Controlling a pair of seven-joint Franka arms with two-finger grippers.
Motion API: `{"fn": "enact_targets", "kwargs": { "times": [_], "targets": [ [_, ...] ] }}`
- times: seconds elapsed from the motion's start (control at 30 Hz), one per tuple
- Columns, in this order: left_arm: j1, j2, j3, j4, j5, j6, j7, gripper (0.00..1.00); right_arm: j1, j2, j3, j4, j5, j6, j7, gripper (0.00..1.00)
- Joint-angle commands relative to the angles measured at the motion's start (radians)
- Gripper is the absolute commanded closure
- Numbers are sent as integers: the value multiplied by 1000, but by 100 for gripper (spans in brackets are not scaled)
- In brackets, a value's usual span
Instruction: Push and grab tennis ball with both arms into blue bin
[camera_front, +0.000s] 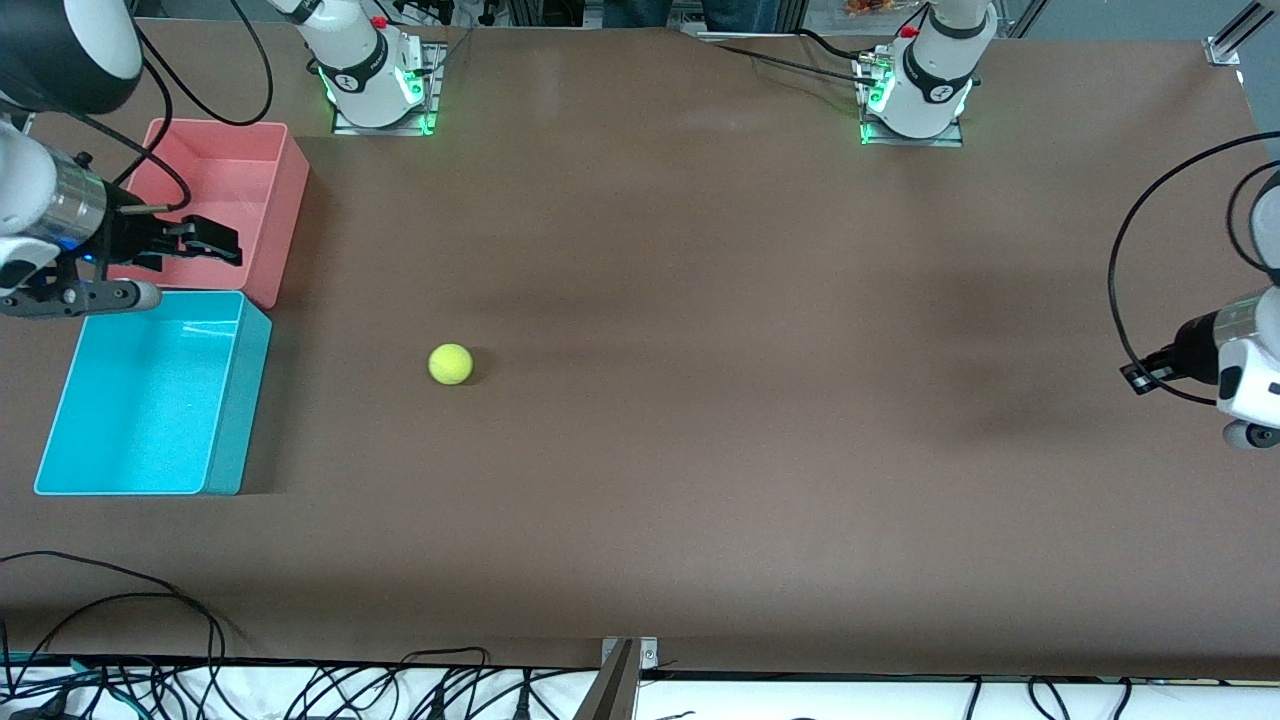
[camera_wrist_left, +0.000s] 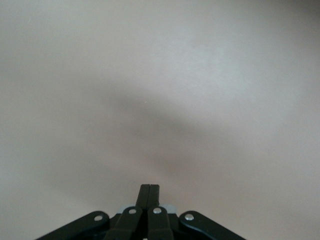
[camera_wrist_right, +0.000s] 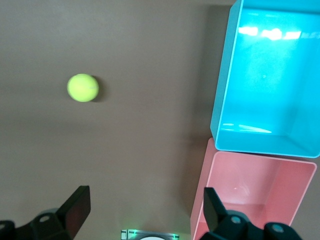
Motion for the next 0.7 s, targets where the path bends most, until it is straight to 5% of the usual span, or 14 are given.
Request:
{"fn": "enact_targets", "kwargs": {
  "times": [0.0, 0.3, 0.37, 0.67],
  "targets": [
    [-5, 5, -15, 85, -21, -84, 210, 96, 4, 43, -3, -12, -13, 23, 4, 0],
    [-11, 7, -28, 179, -56, -172, 379, 51, 15, 92, -3, -162, -14, 199, 2, 0],
    [-10, 5, -41, 182, -56, -175, 378, 0, 15, 92, -3, -215, -16, 271, 2, 0],
    [-10, 0, -51, 225, -56, -180, 379, 0, 29, 167, -3, -323, -101, 439, 2, 0]
  ]
}}
